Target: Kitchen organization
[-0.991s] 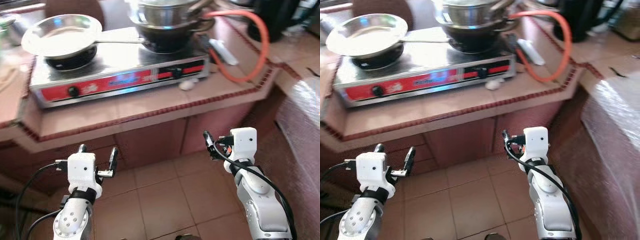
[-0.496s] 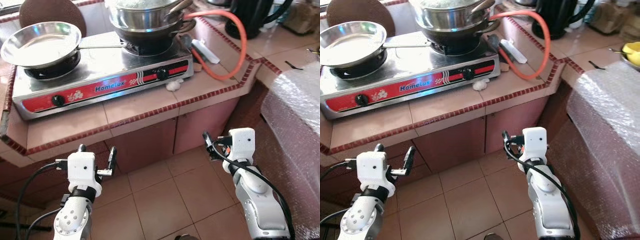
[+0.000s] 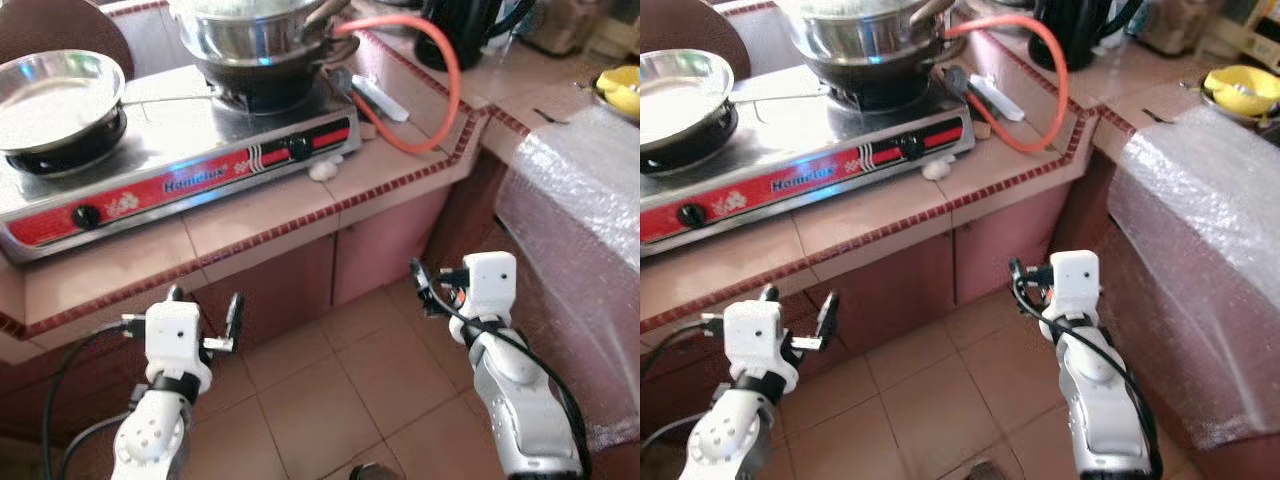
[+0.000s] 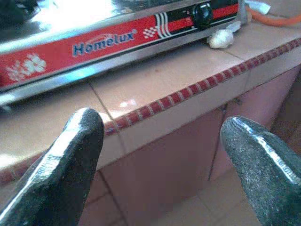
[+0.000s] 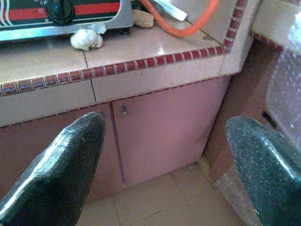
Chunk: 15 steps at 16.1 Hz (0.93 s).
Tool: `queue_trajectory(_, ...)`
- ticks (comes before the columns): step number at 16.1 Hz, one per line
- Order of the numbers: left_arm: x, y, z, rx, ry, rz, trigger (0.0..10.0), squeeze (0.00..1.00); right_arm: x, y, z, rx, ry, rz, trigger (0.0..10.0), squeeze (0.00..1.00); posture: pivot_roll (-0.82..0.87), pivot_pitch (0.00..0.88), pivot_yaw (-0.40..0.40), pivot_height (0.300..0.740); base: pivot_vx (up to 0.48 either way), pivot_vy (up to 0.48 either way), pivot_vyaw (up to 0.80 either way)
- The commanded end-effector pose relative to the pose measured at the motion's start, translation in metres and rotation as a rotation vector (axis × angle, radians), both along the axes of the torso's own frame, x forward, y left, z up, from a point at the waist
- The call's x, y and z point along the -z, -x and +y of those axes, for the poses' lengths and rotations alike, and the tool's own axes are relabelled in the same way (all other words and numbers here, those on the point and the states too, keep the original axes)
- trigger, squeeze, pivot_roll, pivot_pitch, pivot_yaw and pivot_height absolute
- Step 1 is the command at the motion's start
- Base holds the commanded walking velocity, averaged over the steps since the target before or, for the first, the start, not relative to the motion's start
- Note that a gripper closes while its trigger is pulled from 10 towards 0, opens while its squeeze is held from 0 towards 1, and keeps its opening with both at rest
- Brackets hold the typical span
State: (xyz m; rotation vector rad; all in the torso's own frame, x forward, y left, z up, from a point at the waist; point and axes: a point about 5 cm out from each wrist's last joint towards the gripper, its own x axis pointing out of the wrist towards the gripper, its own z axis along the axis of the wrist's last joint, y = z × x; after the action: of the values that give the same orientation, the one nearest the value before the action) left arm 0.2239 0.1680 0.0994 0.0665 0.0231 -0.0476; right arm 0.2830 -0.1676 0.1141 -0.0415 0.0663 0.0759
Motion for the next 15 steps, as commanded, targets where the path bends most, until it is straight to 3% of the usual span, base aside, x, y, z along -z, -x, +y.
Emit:
queue_trajectory(1,0.0041,0.0019,0.0031,0.008,-0.007,0.027,10.0,0.0,-0.0001,0.0036,0.0012,0.005,-0.01,-0.007,10.0,0.0,-0.13,0.19,0.079,0.74,0.0,0.0,0.0)
queue_trajectory(9,0.0029,0.0062,0.007,-0.085,-0.007,0.005,10.0,0.0,-0.0012,-0.0007,0.005,-0.055,0.009,-0.003,10.0,0.0,-0.09,0.168,0.029,0.74,0.0,0.0,0.0)
queue_trajectory(15,0.0023,0.0053,0.0068,-0.092,0.007,-0.001,10.0,0.0,-0.0007,-0.0012,0.0046,-0.079,0.018,0.014,10.0,0.0,-0.09,0.172,0.011,0.74,0.0,0.0,-0.79)
